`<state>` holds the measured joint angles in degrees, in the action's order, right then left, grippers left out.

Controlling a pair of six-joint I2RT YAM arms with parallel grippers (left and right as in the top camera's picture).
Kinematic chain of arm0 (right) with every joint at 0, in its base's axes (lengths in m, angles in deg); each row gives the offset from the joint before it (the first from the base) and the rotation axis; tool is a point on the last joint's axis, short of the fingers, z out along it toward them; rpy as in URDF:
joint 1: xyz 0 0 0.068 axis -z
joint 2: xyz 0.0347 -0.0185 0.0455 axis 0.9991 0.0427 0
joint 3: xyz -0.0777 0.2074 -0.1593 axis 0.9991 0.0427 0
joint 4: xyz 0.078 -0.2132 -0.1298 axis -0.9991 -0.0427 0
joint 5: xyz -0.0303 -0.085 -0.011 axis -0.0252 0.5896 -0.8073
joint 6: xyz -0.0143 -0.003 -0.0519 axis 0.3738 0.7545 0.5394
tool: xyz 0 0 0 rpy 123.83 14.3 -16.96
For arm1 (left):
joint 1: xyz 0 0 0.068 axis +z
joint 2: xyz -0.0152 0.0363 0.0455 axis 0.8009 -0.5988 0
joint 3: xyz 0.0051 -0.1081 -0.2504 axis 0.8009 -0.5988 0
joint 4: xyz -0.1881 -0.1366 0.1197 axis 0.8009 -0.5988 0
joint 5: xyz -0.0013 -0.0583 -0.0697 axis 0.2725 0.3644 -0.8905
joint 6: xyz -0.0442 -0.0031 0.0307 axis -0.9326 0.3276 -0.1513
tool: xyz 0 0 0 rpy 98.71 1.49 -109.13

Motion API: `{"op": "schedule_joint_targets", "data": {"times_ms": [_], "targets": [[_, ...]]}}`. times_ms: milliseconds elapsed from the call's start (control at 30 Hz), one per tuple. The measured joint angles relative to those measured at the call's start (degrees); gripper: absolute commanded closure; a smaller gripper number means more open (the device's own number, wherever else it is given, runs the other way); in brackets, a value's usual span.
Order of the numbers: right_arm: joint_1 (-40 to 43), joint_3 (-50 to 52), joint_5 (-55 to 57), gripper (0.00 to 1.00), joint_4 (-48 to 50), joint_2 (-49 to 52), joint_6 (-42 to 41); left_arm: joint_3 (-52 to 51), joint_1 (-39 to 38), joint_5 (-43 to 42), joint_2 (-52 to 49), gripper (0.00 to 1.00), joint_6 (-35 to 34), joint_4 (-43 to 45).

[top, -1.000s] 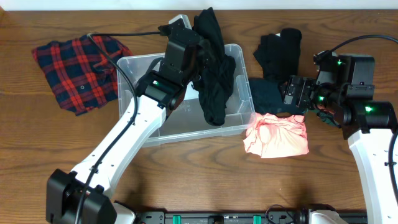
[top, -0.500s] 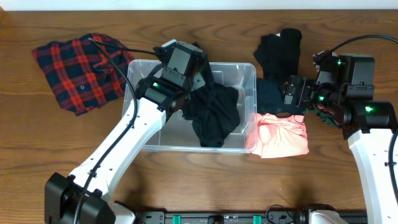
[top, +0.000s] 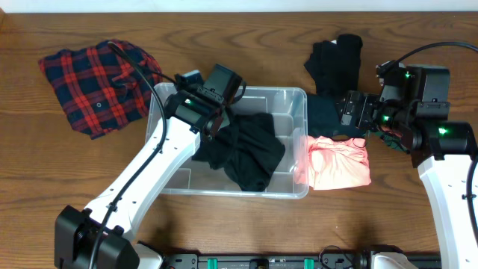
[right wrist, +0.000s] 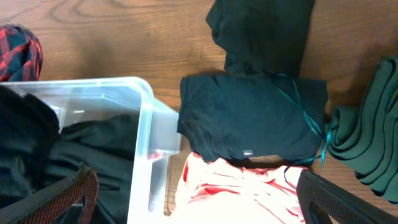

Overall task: Pack container
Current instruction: 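Release the black garment and press it flat in the bin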

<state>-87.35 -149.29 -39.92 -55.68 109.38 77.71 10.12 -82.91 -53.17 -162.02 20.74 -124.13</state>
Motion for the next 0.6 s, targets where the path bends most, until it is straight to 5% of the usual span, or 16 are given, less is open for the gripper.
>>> {"op": "schedule_joint_targets", "data": {"times_ms": [33, 233, 433, 600], "targets": [[0.0, 0.0, 0.0, 0.01, 0.0, 0.0, 0.0, 0.0, 0.0, 0.2, 0.0, 0.54, 0.1, -1.3], [0.0, 0.0, 0.0, 0.01, 0.0, 0.0, 0.0, 0.0, 0.0, 1.0, 0.0, 0.29, 0.1, -4.4], [0.0, 0.0, 0.0, 0.01, 0.0, 0.0, 0.0, 0.3, 0.0, 2.6, 0.0, 0.27, 2.3, -2.3], [0.0, 0.0, 0.0, 0.01, 0.0, 0.0, 0.0, 0.7, 0.0, -3.5, 0.2, 0.36, 10.8, 4.2]]}}
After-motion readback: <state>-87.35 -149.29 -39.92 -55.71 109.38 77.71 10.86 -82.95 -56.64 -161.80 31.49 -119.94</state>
